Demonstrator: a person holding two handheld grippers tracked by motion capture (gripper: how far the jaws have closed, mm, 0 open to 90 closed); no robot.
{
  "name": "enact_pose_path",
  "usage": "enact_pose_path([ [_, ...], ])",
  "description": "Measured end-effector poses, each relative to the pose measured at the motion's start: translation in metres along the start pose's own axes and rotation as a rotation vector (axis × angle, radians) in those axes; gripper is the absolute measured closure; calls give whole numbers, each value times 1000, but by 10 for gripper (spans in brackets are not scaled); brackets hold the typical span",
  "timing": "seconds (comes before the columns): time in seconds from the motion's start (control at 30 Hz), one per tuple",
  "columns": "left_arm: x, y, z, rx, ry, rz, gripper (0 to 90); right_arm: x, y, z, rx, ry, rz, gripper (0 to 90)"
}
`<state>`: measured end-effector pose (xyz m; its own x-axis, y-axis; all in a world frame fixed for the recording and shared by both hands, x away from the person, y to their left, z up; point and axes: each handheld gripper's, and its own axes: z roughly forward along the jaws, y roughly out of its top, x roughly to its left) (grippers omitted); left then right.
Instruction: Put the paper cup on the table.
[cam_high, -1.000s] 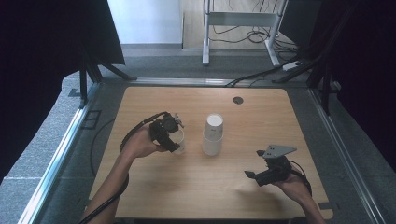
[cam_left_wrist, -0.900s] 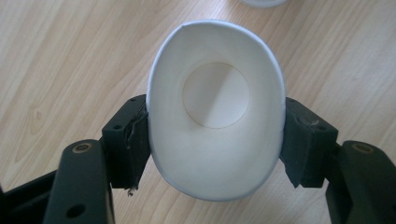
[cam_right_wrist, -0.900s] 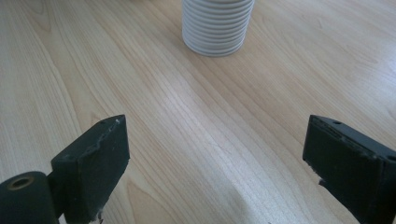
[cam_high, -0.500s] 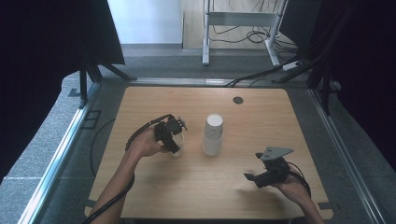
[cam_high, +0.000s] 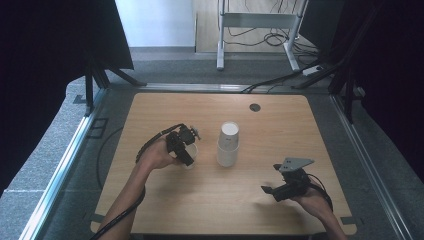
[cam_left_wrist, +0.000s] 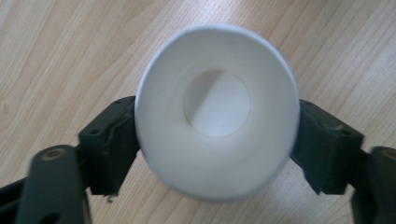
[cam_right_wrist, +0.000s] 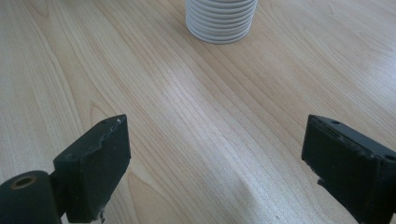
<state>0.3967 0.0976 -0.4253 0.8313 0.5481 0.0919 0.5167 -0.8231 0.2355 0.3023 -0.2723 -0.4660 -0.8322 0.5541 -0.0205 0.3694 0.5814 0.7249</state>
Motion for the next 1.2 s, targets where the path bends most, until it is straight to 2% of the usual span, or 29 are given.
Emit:
enact_pose_path([
  [0.3, 2, -3, -10, -81, -26, -39, 114, -1, -1, -1, -4, -1, 9, 82],
  [0.4, 3, -6, -16, -131, -43, -60, 91, -1, -1, -2, -7, -4, 11, 82],
  [0.47, 2, -8, -19, -185, -51, -100, 80, -1, -1, -2, -9, -5, 12, 81],
  [0.57, 4, -12, -28, -220, -56, -96, 62, 0, 0, -2, -5, -12, 8, 82],
  [0.63, 3, -15, -33, -260, -68, -107, 58, 0, 0, -3, -4, -16, 5, 82],
  [0.77, 2, -20, -42, -309, -71, -115, 35, 0, 1, -4, -10, -22, 6, 81],
  [1.2, -11, -40, -63, -437, -46, -127, 0, -2, 0, -10, -20, -42, 15, 67],
])
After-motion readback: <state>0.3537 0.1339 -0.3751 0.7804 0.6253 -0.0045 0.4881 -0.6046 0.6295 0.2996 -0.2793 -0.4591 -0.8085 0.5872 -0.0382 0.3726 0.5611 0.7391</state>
